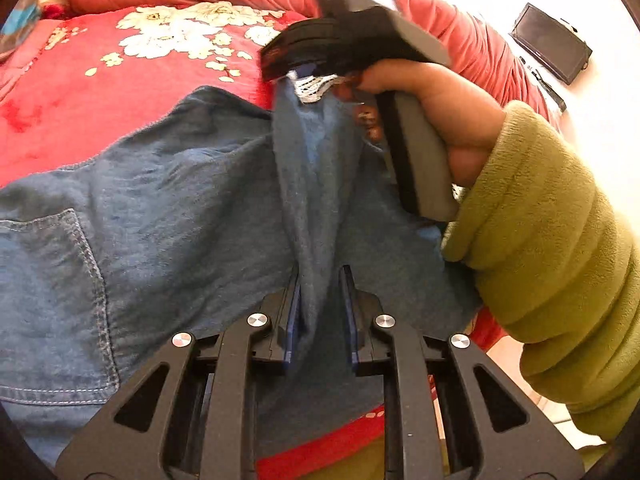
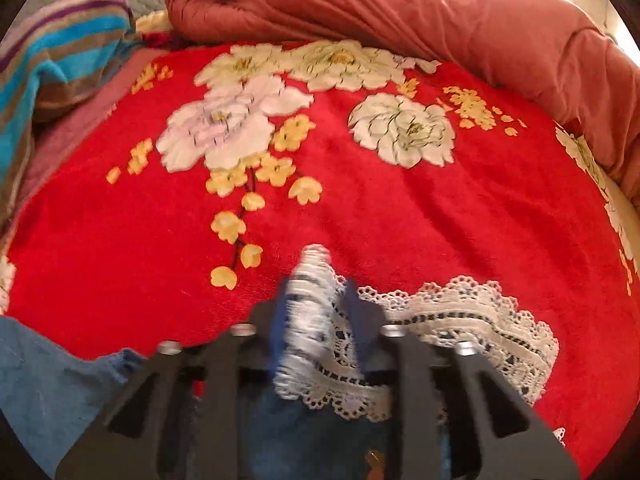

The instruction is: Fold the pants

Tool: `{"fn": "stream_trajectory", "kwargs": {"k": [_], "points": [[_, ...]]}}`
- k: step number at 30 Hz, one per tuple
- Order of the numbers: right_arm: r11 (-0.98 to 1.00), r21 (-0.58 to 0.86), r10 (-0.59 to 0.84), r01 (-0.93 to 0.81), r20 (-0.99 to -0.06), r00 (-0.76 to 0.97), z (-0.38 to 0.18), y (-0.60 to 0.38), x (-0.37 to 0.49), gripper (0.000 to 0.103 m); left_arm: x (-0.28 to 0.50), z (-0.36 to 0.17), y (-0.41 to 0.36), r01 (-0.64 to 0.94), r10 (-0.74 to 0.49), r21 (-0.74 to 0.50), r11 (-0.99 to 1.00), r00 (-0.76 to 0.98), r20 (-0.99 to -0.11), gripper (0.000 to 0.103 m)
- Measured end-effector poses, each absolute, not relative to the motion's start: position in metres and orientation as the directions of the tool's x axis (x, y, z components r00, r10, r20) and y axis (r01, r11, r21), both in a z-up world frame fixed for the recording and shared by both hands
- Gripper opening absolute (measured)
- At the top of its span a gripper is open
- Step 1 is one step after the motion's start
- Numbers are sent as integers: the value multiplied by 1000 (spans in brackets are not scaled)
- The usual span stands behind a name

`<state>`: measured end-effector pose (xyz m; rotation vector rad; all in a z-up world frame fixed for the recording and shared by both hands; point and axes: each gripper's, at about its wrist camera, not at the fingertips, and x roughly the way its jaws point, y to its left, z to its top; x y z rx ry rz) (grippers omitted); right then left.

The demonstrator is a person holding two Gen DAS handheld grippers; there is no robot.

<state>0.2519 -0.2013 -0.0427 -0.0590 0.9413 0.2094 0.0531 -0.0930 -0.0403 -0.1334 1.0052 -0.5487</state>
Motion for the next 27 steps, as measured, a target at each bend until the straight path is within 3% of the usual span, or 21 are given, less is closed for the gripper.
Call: {"fn": "stream_trajectory", "kwargs": {"k": [5,7,9,14,16,17,18,27], "points": [[974,129,216,-184,-768,603,-19,-229,235,10,59,-39,-88,365,-478,-336,868,434,-763,11],[972,163,235,-172,-750,618,-8,-243,224,10,57,-37,-85,359,-468,-325,875,449,-761,16],[968,194,250,-158,-730,636,4,-262,210,10,57,-35,-82,350,-461,-322,880,460,-759,29],[956,270,276,-116,-691,669,27,-307,173,10,56,-32,-80,342,-454,-318,884,467,-759,31],[952,290,277,-98,-679,680,34,-326,155,10,54,-30,-81,349,-447,-304,886,473,-759,22],[951,296,276,-92,-675,684,37,-332,147,10,53,-29,-82,356,-451,-304,884,474,-756,6],[949,305,277,-84,-671,688,40,-341,135,10,52,-27,-81,369,-462,-307,877,473,-750,1],[930,357,322,-90,-672,667,48,-372,43,10,32,-9,-75,433,-450,-230,872,522,-724,0]]}}
